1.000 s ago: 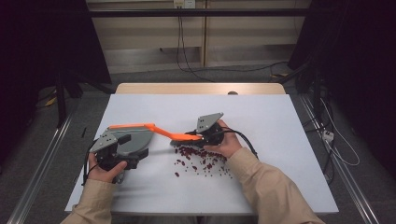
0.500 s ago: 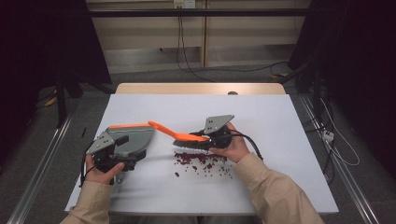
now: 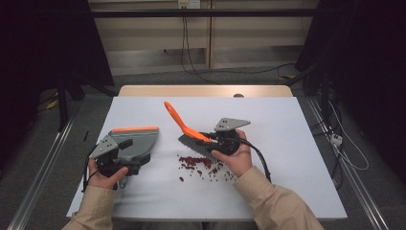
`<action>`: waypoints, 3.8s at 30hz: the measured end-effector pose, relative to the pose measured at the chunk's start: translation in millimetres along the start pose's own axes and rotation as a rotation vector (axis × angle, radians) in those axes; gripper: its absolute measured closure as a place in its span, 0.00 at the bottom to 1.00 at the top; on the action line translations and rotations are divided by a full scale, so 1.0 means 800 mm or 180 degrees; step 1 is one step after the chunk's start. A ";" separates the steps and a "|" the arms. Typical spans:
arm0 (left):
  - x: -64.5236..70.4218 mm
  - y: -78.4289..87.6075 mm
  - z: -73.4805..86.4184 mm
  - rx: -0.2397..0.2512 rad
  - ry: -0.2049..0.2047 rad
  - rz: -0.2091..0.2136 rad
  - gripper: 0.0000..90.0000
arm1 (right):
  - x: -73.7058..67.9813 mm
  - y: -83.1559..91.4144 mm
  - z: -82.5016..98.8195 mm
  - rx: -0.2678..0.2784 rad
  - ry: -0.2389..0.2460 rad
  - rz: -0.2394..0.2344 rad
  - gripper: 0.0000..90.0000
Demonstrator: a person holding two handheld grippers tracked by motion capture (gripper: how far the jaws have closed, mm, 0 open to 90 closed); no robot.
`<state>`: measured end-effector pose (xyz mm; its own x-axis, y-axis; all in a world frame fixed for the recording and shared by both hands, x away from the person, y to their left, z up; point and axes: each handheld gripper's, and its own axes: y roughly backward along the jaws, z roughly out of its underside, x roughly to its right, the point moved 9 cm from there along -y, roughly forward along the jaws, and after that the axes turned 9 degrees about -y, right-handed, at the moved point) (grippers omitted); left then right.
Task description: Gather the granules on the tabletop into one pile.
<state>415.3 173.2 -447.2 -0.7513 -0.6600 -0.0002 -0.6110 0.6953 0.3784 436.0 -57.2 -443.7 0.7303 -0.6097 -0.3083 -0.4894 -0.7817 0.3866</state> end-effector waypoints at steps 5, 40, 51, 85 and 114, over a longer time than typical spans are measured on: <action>-0.001 0.000 -0.001 0.0020 0.0012 -0.0009 0.05 | -0.014 -0.007 0.009 0.0059 -0.0245 0.0122 0.79; -0.007 0.009 -0.005 0.0064 -0.0003 -0.0075 0.05 | -0.044 -0.059 0.064 -0.0074 -0.0894 0.0589 0.78; -0.004 0.006 -0.006 0.0065 -0.0012 -0.0060 0.05 | -0.015 -0.028 0.070 -0.0061 -0.1015 0.0757 0.78; -0.001 -0.003 -0.004 0.0018 -0.0021 -0.0039 0.06 | 0.033 0.041 0.055 0.0200 -0.1214 0.0790 0.79; -0.002 0.001 -0.004 0.0030 -0.0025 -0.0062 0.06 | 0.035 0.030 0.070 -0.0006 -0.1124 0.0822 0.79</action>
<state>416.6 173.8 -443.9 -0.7411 -0.6712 -0.0148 -0.6278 0.6851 0.3696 417.9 -100.1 -491.4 0.3761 -0.7930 -0.4794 -0.6335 -0.5976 0.4915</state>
